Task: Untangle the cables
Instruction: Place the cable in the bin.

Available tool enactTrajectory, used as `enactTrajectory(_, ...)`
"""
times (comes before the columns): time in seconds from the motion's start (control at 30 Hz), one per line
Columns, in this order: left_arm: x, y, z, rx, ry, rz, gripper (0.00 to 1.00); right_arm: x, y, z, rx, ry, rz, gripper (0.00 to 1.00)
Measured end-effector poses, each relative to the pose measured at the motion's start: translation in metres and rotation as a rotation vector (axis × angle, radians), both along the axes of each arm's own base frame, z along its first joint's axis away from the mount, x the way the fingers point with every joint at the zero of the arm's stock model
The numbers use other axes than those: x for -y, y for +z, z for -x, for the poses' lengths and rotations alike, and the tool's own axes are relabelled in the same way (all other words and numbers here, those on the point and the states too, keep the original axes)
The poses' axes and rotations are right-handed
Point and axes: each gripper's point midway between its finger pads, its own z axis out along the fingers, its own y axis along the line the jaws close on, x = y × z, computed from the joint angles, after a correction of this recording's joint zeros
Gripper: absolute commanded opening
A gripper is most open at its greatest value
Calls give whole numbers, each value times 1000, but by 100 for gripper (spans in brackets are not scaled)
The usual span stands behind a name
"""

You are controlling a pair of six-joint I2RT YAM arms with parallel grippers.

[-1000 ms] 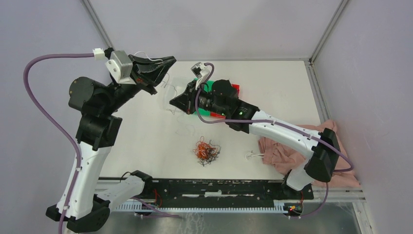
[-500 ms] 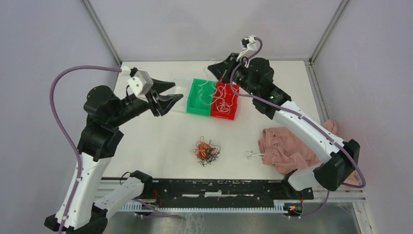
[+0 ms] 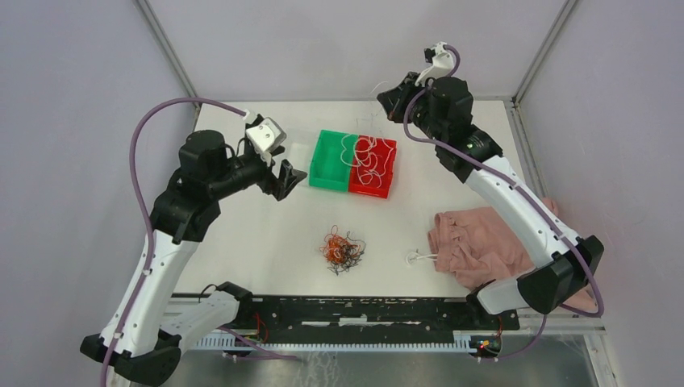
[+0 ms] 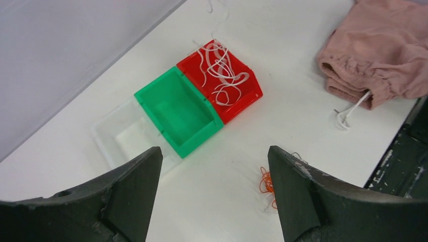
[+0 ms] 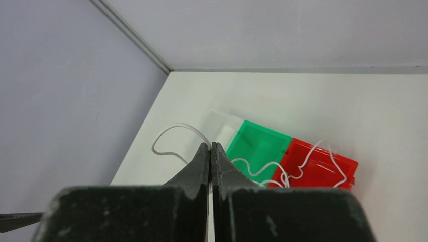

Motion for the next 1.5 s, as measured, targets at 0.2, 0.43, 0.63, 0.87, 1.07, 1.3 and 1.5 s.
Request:
enactTrajectory(0.2, -13, -22, -19, -31, 107, -65, 81, 10, -29, -15, -38, -42, 110, 0)
enactTrajectory(0.43, -22, -24, -25, -23, 161, -85, 80, 12, -64, -29, -92, -66, 211, 0)
enactTrajectory(0.63, -25, -24, -28, -19, 182, -91, 78, 12, -91, -41, -127, -80, 276, 0)
enactTrajectory(0.87, -29, -29, -33, -28, 213, -107, 74, 10, -127, -58, -200, -101, 351, 0)
enactTrajectory(1.07, -29, -33, -36, -38, 218, -115, 74, 8, -110, -65, -193, -112, 348, 0)
enactTrajectory(1.3, -29, -31, -37, -31, 219, -111, 71, 4, -56, -70, -104, -123, 278, 0)
enactTrajectory(1.5, -29, -31, -37, -31, 218, -111, 70, 4, -55, -70, -105, -127, 266, 0)
